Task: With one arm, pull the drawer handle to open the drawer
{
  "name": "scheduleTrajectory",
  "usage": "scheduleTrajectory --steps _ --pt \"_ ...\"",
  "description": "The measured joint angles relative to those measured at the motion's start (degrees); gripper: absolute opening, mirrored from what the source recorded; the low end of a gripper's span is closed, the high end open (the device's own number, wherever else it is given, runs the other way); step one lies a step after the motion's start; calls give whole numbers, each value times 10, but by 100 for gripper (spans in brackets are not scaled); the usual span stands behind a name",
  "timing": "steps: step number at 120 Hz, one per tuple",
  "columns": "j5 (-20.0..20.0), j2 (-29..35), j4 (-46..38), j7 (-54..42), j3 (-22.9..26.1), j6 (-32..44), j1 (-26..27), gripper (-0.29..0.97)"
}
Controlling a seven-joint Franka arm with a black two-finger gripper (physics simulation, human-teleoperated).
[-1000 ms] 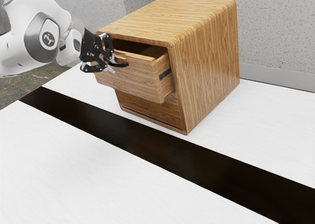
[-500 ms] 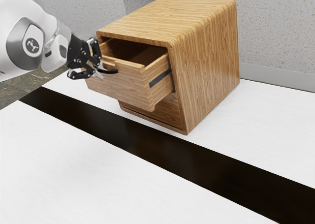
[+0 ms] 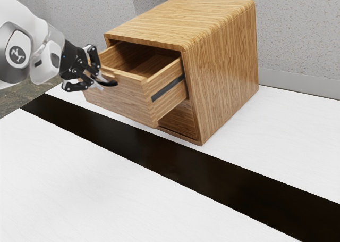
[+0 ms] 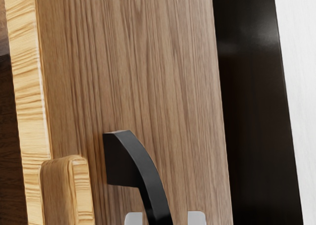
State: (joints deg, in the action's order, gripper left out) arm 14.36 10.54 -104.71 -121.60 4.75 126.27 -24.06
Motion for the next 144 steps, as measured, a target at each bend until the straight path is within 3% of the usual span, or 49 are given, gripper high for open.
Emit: scheduleTrajectory --steps 71,144 --pt "4 -6 -10 4 -15 1 13 -8" --pt "1 61 -79 14 -26 -3 8 -7"
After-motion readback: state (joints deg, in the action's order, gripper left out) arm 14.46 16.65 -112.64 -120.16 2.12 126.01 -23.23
